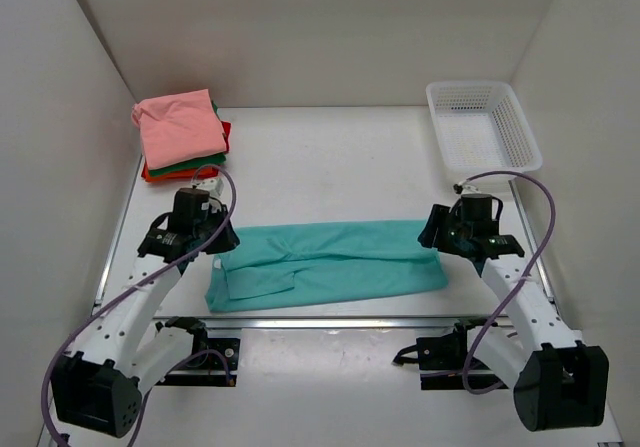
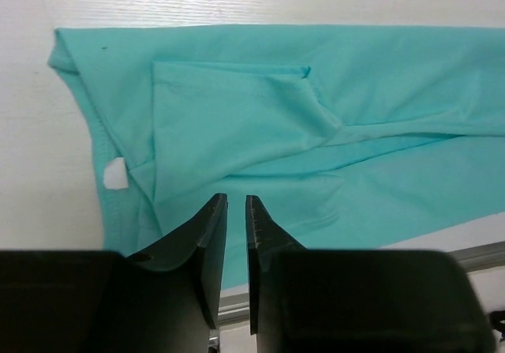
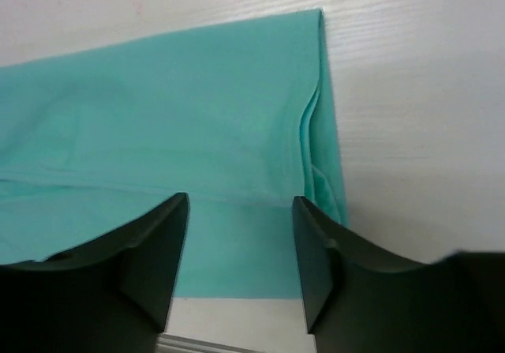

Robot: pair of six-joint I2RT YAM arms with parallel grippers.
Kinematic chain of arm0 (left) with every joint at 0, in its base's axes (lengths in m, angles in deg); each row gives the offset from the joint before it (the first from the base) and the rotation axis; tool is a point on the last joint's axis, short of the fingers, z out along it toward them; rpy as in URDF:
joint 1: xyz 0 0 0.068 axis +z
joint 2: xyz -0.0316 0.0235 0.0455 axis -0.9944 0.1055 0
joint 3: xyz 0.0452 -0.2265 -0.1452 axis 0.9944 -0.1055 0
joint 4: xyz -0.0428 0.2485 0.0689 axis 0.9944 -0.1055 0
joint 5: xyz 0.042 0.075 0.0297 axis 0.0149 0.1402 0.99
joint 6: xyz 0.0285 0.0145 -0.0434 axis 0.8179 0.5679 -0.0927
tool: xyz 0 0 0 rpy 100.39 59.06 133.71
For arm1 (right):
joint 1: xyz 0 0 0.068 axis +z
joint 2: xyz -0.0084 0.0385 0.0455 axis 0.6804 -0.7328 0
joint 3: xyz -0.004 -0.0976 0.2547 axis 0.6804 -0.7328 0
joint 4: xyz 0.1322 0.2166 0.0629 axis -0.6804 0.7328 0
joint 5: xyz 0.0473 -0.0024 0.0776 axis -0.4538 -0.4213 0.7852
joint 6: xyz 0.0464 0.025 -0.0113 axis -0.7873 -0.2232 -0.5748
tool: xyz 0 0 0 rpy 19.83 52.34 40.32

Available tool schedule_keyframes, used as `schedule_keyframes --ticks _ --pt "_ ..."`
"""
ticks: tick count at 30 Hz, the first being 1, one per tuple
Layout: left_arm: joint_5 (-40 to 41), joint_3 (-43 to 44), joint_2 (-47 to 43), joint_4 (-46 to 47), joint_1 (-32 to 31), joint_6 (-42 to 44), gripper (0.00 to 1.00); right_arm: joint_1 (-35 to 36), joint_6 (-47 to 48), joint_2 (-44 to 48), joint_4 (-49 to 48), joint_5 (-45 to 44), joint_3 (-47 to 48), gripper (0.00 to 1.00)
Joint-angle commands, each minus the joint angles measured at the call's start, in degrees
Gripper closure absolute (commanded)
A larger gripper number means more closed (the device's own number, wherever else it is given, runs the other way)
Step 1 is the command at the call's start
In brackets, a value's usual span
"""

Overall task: Fold and stack the t-shirts
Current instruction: Fold the other side of the tshirt into a rectangle, then rotate the tshirt 90 degrees

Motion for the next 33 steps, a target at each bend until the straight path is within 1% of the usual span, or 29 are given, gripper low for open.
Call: schedule_keyframes --ticks 1,3,4,6,7,9,10,12,13,14,15,16,17,18,19,20,21,22,23,24,25,26,27,28,29,30,31,32,33 --pt "-2.0 0.9 3.5 1.5 -2.3 -1.8 0.73 -1.8 1.2 -1.0 -1.0 1.7 2.2 0.51" --pt "-1.6 -1.6 6.1 4.4 -4.7 -2.9 0.75 0.1 3.4 -6.6 -2.3 1.7 6.2 0.52" --pt "-0.4 -2.2 7.6 5.0 -5.2 -3.6 0.81 1.7 4.2 -8.4 -3.5 1.4 6.7 0.55" --pt "1.0 -3.6 10.7 7.3 -6.6 -4.9 0.83 3.3 6.1 -15.7 -4.5 3.1 10.5 0.58" --pt "1.3 -3.6 13.1 7.5 -6.9 -5.0 0.82 3.8 6.4 -17.5 -5.2 3.3 11.1 0.57" --pt "2.2 -3.7 18.4 9.2 -8.2 -5.4 0.82 5.6 7.1 -24.2 -6.5 3.4 13.7 0.57" --pt "2.7 -3.3 19.8 9.4 -8.5 -5.3 0.82 5.4 7.4 -26.7 -6.7 3.0 14.6 0.57" --pt "2.8 -1.4 27.1 10.3 -8.9 -5.5 0.82 5.8 6.5 -30.7 -6.1 1.9 15.5 0.59" --pt "2.9 0.7 28.9 10.6 -9.2 -5.2 0.85 5.7 6.1 -32.1 -6.0 1.5 15.7 0.60" --pt "2.9 2.1 33.5 10.7 -9.5 -4.6 0.85 5.7 5.3 -32.7 -5.7 0.4 15.1 0.58" --pt "3.2 5.3 38.2 10.5 -9.7 -4.1 0.85 5.3 5.0 -33.9 -4.6 0.1 15.4 0.56" --pt "3.4 10.1 40.9 9.5 -10.0 -3.7 0.86 5.7 4.6 -34.4 -3.8 -1.3 15.1 0.50" --pt "3.4 13.0 46.2 8.7 -10.0 -3.0 0.86 5.9 3.6 -34.7 -1.3 -2.7 15.8 0.44" --pt "3.4 19.1 51.4 6.7 -11.0 -1.9 0.86 6.5 2.8 -34.6 0.4 -3.5 15.4 0.42" --pt "3.4 26.6 57.1 4.0 -11.5 -1.0 0.86 7.7 1.2 -34.2 1.3 -4.0 14.5 0.41" --pt "3.7 34.9 60.0 0.9 -12.0 -0.5 0.85 7.6 0.1 -33.8 1.5 -4.1 13.5 0.41" --pt "3.5 39.4 66.0 -1.0 -12.2 0.5 0.85 8.6 -0.7 -33.7 2.1 -3.6 12.9 0.44" --pt "3.0 49.2 71.9 -5.3 -12.4 1.2 0.85 9.8 -2.6 -33.6 2.4 -3.2 12.0 0.46" --pt "2.8 60.6 75.2 -10.6 -12.4 1.6 0.84 10.3 -4.4 -33.3 2.9 -2.3 10.9 0.50" --pt "3.1 66.3 81.8 -12.7 -12.4 2.4 0.83 12.0 -5.5 -33.3 2.9 -2.1 10.1 0.52" --pt "3.3 79.9 88.9 -17.8 -12.2 3.2 0.83 14.7 -8.3 -32.5 2.4 -1.6 8.8 0.51" --pt "3.5 95.6 97.0 -23.1 -11.9 3.2 0.82 17.2 -11.3 -32.0 0.9 -0.5 7.2 0.50" --pt "3.4 104.0 101.2 -25.4 -11.4 2.9 0.84 19.0 -13.1 -31.9 -1.2 0.1 6.7 0.47" --pt "2.4 110.7 103.7 -24.6 -10.3 0.8 0.87 23.2 -16.5 -31.7 -3.4 1.0 5.7 0.47" --pt "-0.2 107.0 103.7 -19.9 -8.6 0.3 0.90 24.7 -19.4 -31.9 -5.3 1.7 5.5 0.48" --pt "-0.8 105.0 102.5 -17.3 -7.8 -0.3 0.90 28.7 -21.2 -31.6 -8.0 0.7 5.2 0.48" --pt "-0.5 100.6 101.4 -13.0 -6.9 0.0 0.90 32.2 -24.3 -32.1 -10.4 -0.6 5.9 0.48" --pt "-0.3 99.8 101.0 -11.2 -6.5 0.3 0.90 33.9 -27.4 -32.5 -12.8 -0.8 6.0 0.50" --pt "0.2 102.3 101.8 -11.2 -6.3 1.5 0.89 36.9 -31.1 -32.0 -15.8 -2.0 5.8 0.53"
